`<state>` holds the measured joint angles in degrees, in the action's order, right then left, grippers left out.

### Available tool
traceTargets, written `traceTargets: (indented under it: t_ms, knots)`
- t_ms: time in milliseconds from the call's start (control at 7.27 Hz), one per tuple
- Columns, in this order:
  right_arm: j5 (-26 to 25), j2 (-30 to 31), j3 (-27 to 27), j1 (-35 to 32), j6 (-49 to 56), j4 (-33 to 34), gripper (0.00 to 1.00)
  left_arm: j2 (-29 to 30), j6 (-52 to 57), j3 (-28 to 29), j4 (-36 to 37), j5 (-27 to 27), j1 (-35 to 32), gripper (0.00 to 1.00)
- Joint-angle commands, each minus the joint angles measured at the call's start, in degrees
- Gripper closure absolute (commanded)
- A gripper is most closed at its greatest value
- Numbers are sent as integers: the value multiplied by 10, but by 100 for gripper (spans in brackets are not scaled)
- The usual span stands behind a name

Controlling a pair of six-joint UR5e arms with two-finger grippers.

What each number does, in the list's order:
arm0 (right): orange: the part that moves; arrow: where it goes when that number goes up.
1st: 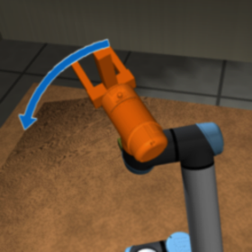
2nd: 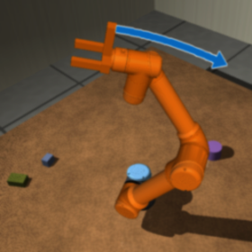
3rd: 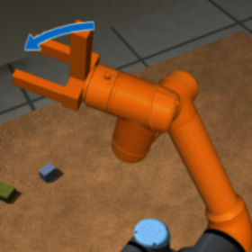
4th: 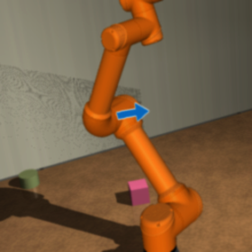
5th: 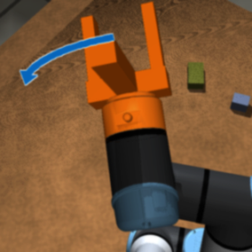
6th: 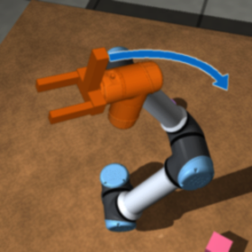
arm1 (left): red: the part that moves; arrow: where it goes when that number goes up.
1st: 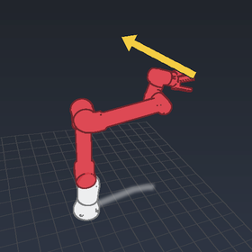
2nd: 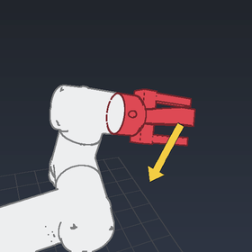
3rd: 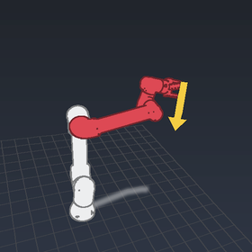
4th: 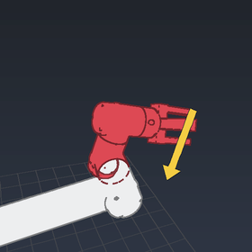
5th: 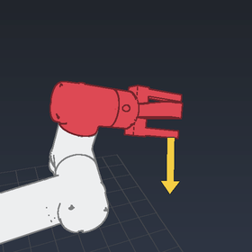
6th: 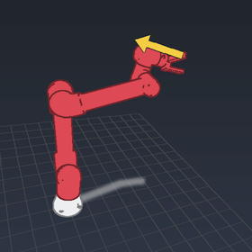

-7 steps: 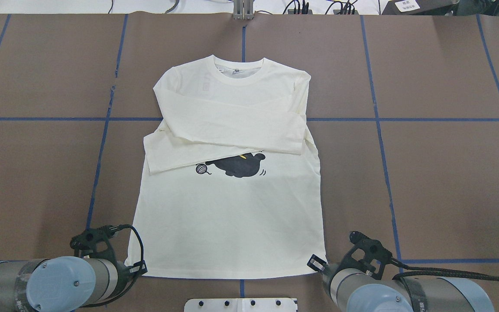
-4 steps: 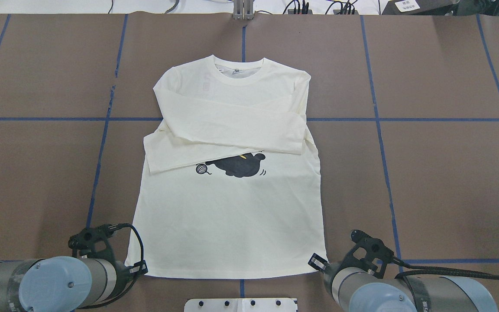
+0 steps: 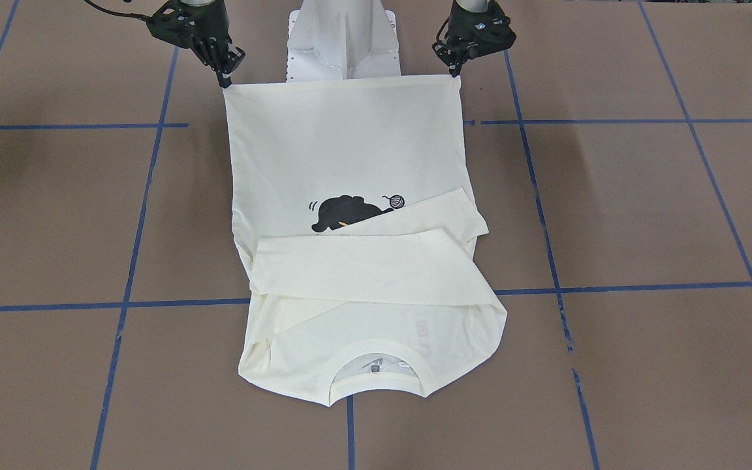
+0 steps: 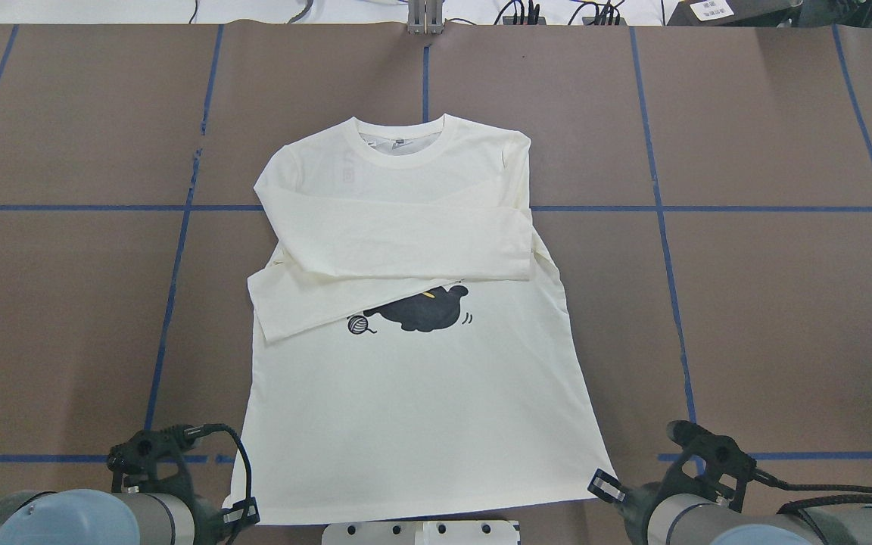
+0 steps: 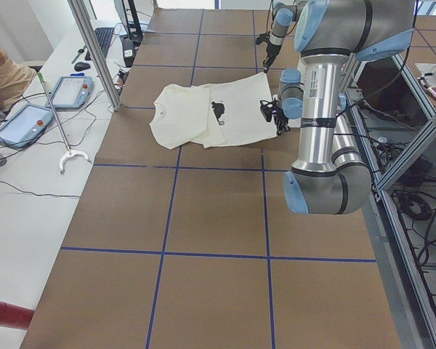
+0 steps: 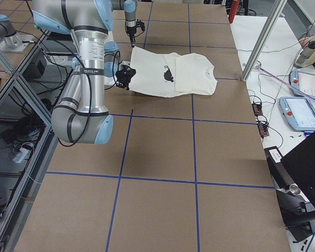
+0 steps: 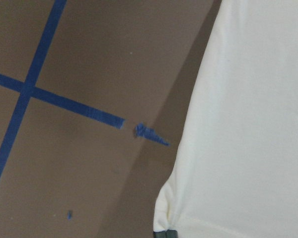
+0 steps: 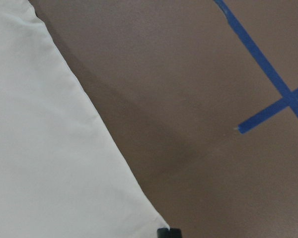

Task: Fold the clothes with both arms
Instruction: 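Lift the hem and fold it toward the collar with both grippers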

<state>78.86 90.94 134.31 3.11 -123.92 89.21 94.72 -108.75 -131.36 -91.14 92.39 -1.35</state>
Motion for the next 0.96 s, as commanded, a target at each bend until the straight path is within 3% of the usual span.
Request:
traceTargets:
  t_ms: [0, 138, 412, 688, 825]
  knots:
    - [-5, 15, 21, 16, -3, 0, 100, 10, -15, -27, 7, 8, 13, 100]
    - [-3, 9, 19, -35, 14, 1, 100, 33, -8, -21, 7, 10, -10, 100]
    - [29, -93, -10, -160, 151, 23, 100, 98, 96, 14, 16, 14, -144, 100]
    - [155, -234, -152, -315, 265, 53, 100, 155, 173, 122, 16, 15, -249, 100]
    - [191, -261, -217, -379, 330, 46, 100, 175, 224, 159, 14, 16, -294, 100]
